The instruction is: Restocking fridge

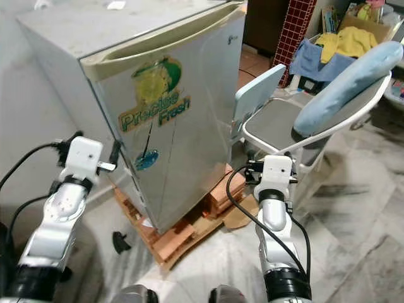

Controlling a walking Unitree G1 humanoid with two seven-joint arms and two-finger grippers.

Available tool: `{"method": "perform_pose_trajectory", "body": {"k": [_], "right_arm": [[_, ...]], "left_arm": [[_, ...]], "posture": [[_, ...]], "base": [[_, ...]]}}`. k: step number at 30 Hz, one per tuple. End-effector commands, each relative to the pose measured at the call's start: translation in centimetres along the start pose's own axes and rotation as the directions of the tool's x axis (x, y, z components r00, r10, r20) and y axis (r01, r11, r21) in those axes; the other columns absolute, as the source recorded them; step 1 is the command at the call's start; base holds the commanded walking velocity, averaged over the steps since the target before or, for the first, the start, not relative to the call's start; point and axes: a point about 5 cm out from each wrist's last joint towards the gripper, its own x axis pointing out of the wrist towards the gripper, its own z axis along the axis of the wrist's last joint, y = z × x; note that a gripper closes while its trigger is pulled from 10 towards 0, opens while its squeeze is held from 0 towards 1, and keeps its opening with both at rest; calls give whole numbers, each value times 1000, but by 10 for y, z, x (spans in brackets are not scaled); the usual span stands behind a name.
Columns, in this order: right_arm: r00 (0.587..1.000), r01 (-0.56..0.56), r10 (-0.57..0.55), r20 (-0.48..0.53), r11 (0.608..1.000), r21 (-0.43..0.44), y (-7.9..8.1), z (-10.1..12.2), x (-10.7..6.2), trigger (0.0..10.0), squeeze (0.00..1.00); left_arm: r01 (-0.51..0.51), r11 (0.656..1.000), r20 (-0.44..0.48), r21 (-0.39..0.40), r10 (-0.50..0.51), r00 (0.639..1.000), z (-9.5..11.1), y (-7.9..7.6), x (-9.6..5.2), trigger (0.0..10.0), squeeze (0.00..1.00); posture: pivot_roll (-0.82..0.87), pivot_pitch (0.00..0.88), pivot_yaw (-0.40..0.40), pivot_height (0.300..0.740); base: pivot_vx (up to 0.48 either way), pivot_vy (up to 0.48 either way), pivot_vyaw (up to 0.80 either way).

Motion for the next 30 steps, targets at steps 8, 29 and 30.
{"method": "perform_pose_trajectory", "body": {"k": [8, 29, 30], "right_arm": [[998, -56, 56, -15, 998, 1, 3, 3, -1, 10000, 0], [996, -92, 93, -5, 996, 16, 10, 14, 3, 10000, 0], [996, -93, 93, -4, 996, 16, 10, 14, 4, 10000, 0]], "left_arm": [[-18, 1000, -17, 11, 18, 1000, -5, 6, -22, 10000, 0], [55, 998, 53, 20, -56, 997, 13, 8, -15, 10000, 0], [54, 998, 54, 16, -55, 997, 13, 7, -15, 10000, 0]], "posture": [[105, 40, -88, 740], [107, 57, -102, 740], [107, 57, -102, 740]], "base": [[0, 35, 0], [52, 401, -298], [439, 0, 0]]}}
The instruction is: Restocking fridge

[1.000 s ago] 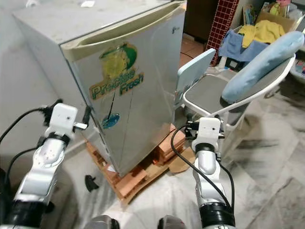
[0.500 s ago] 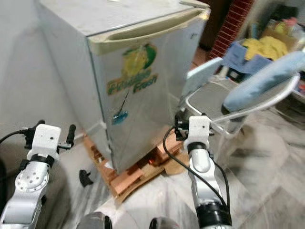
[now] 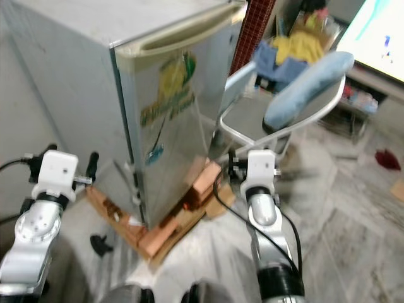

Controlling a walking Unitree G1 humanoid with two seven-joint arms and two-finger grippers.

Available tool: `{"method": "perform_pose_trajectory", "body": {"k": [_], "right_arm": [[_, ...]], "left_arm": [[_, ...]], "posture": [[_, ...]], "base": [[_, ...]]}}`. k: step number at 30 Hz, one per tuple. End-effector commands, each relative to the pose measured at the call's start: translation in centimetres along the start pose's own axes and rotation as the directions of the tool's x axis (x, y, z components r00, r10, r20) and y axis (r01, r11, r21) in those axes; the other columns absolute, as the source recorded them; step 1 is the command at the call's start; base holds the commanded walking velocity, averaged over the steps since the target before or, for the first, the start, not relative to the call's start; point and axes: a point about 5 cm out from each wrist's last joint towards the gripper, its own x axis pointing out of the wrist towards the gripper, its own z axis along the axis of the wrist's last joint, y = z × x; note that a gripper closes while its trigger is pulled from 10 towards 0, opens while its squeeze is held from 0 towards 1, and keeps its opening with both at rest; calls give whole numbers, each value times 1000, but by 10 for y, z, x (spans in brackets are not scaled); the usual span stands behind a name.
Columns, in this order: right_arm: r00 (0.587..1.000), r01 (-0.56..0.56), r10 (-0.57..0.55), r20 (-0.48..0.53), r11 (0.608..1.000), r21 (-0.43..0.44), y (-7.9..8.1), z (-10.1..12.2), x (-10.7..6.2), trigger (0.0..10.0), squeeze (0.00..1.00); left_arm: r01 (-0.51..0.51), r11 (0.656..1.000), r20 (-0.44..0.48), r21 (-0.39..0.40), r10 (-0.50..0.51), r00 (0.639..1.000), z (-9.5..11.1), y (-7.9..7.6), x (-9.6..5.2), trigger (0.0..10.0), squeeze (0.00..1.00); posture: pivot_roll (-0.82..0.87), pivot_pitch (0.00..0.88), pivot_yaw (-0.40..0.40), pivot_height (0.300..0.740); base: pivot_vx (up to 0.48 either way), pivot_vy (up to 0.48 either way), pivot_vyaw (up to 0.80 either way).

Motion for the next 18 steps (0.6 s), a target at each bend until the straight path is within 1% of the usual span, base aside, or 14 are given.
{"method": "perform_pose_trajectory", "body": {"k": [1, 2, 3, 8, 11, 12, 15, 16, 18], "right_arm": [[1000, -4, 4, 7, 1000, 15, 1, 4, 1, 10000, 0], [1000, -4, 3, 6, 1000, 19, 2, 4, 2, 10000, 0], [1000, -3, 3, 4, 1000, 22, 2, 4, 2, 10000, 0], [1000, -10, 10, -4, 1000, 24, 4, 2, 0, 10000, 0], [1000, -10, 10, -7, 1000, 29, 5, 3, 1, 10000, 0], [1000, -9, 9, -10, 1000, 30, 5, 3, 1, 10000, 0], [1000, -10, 10, -14, 999, 41, 6, 3, 1, 10000, 0], [1000, -10, 10, -12, 999, 36, 6, 3, 0, 10000, 0], [1000, -10, 10, -11, 999, 33, 7, 3, -1, 10000, 0]], "left_arm": [[3, 1000, 11, 8, -3, 1000, 2, 3, -1, 10000, 0], [-24, 999, 10, 38, 24, 1000, 1, 4, 0, 10000, 0], [-36, 998, 12, 48, 35, 999, 1, 5, 0, 10000, 0], [-46, 998, 14, 48, 45, 999, 1, 9, -1, 10000, 0], [-44, 999, 18, 25, 44, 999, 1, 12, 3, 10000, 0], [-49, 999, 27, 18, 49, 998, 3, 13, 6, 10000, 0], [-52, 999, 37, 10, 51, 998, 6, 14, 9, 10000, 0], [-50, 999, 53, 0, 50, 997, 10, 16, 15, 10000, 0], [-59, 998, 61, -6, 59, 996, 13, 19, 19, 10000, 0]], "posture": [[110, 58, -103, 740], [112, 55, -105, 740], [113, 56, -106, 740], [116, 62, -112, 740], [117, 64, -113, 740], [117, 64, -113, 740], [116, 72, -111, 740], [112, 73, -108, 740], [109, 74, -106, 740]], "base": [[465, 0, 0], [0, 0, 0], [0, 0, 0], [0, 0, 0], [0, 0, 0], [0, 0, -563], [0, 0, -721], [247, 0, -800], [307, 0, -800]]}}
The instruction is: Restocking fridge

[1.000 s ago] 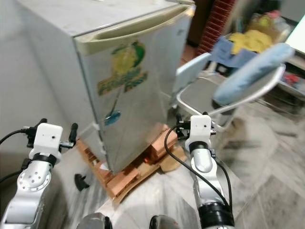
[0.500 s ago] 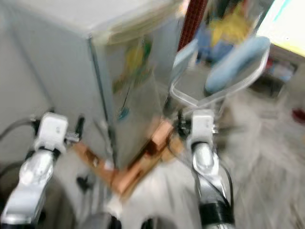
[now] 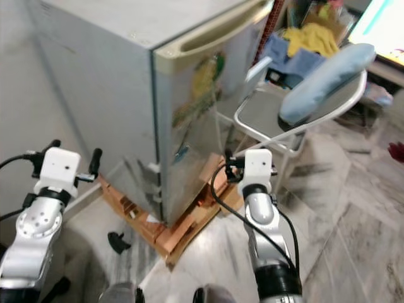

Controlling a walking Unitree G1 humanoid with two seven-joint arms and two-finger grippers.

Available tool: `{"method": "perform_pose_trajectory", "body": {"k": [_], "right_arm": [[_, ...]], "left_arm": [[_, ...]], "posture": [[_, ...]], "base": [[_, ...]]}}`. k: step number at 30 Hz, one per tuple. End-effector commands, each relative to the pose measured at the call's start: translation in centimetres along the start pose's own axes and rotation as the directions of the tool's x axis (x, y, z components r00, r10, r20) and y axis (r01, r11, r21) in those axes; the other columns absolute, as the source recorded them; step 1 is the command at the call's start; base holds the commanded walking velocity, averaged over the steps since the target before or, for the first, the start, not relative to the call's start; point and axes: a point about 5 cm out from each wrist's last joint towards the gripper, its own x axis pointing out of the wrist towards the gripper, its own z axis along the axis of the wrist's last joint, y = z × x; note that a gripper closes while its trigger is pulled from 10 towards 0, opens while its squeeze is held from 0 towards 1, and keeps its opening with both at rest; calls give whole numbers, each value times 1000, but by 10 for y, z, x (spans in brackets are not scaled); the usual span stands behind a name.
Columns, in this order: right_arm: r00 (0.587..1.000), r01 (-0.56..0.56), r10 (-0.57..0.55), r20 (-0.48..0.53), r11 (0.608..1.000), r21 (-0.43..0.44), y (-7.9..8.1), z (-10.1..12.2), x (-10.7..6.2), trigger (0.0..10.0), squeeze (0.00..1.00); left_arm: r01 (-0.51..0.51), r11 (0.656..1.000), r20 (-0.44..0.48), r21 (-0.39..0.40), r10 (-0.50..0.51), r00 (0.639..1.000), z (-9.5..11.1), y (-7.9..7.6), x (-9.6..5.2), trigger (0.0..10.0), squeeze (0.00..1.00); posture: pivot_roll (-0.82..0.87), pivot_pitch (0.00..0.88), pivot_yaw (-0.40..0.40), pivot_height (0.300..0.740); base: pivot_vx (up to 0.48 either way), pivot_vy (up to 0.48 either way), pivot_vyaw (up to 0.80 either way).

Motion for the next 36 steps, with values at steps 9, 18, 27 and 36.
{"method": "perform_pose_trajectory", "body": {"k": [9, 18, 27, 36], "right_arm": [[999, 33, -33, -8, 999, -3, -11, 0, -5, 10000, 0], [1000, 9, -9, -16, 1000, -12, -8, 0, -5, 10000, 0], [1000, 12, -12, -6, 1000, -8, -8, 4, -3, 10000, 0], [1000, 19, -19, -25, 1000, -8, -10, 2, -4, 10000, 0]], "left_arm": [[30, 999, 17, -44, -29, 999, 3, -2, 5, 10000, 0], [25, 995, -9, -93, -26, 1000, -2, -6, -2, 10000, 0], [49, 996, 19, -76, -47, 999, 1, -10, -5, 10000, 0], [121, 988, 32, -93, -119, 992, 2, -11, -9, 10000, 0]], "posture": [[103, 83, -110, 740], [114, 90, -121, 740], [102, 100, -101, 740], [103, 106, -103, 740]], "base": [[160, 262, -800], [0, 195, -739], [0, 107, 0], [0, 0, -533]]}}
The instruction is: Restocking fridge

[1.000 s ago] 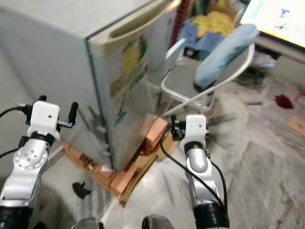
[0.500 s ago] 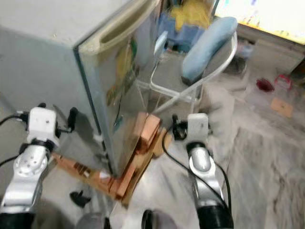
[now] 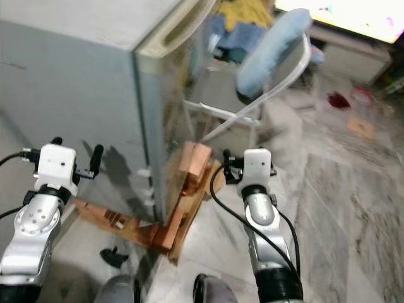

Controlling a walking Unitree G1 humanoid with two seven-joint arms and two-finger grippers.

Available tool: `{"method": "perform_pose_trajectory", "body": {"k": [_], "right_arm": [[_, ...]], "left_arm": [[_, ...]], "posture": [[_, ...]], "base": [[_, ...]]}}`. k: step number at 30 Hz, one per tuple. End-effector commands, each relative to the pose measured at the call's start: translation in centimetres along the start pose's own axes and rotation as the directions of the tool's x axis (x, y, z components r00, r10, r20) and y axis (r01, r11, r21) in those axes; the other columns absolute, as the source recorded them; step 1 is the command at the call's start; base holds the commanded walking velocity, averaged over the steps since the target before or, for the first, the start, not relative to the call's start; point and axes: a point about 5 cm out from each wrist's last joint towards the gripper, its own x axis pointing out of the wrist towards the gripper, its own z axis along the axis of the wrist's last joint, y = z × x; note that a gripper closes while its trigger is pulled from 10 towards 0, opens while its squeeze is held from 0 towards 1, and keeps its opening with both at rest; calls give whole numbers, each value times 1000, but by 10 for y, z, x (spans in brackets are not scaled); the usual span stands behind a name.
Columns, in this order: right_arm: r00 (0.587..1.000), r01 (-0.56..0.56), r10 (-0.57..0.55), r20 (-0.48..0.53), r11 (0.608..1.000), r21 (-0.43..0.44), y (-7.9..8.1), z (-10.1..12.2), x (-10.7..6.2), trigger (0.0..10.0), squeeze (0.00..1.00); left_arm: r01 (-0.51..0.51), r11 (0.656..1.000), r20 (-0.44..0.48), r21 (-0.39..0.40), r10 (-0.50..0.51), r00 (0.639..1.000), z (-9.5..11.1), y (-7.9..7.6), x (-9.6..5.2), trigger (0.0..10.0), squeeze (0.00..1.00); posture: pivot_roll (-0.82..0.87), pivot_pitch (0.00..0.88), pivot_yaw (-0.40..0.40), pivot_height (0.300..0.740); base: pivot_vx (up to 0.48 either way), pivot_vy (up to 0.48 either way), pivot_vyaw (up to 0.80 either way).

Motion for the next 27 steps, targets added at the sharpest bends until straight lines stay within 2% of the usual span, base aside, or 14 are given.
{"method": "perform_pose_trajectory", "body": {"k": [1, 5, 9, 19, 22, 25, 27], "right_arm": [[1000, 24, -24, -2, 1000, -3, -7, 1, 0, 10000, 0], [1000, 22, -22, -5, 1000, -4, -6, 1, 0, 10000, 0], [1000, 21, -21, -9, 1000, -6, -6, 1, 0, 10000, 0], [1000, 22, -22, -21, 1000, -16, -10, -1, -3, 10000, 0], [999, 14, -14, -30, 1000, -22, -11, -2, -2, 10000, 0], [999, 11, -12, -37, 1000, -23, -11, -3, -2, 10000, 0], [999, 8, -9, -40, 1000, -24, -10, -3, -2, 10000, 0]], "left_arm": [[55, 998, 28, -7, -55, 998, 5, -7, -2, 10000, 0], [66, 998, 58, -24, -65, 996, 9, -12, -3, 10000, 0], [75, 997, 50, -13, -74, 996, 9, -14, -4, 10000, 0], [48, 994, 5, -98, -48, 999, 3, -9, -13, 10000, 0], [27, 993, -27, -117, -30, 999, -5, -6, -22, 10000, 0], [-55, 990, -60, -127, 48, 997, -11, 3, -30, 10000, 0], [-40, 991, -61, -129, 32, 998, -12, 3, -33, 10000, 0]], "posture": [[103, 106, -103, 740], [105, 105, -103, 740], [103, 107, -104, 740], [99, 108, -105, 740], [103, 111, -105, 740], [107, 114, -109, 740], [109, 115, -111, 740]], "base": [[0, 0, -800], [0, 0, -800], [0, 0, -800], [0, 0, -800], [0, 0, -154], [0, 0, 0], [0, 0, 0]]}}
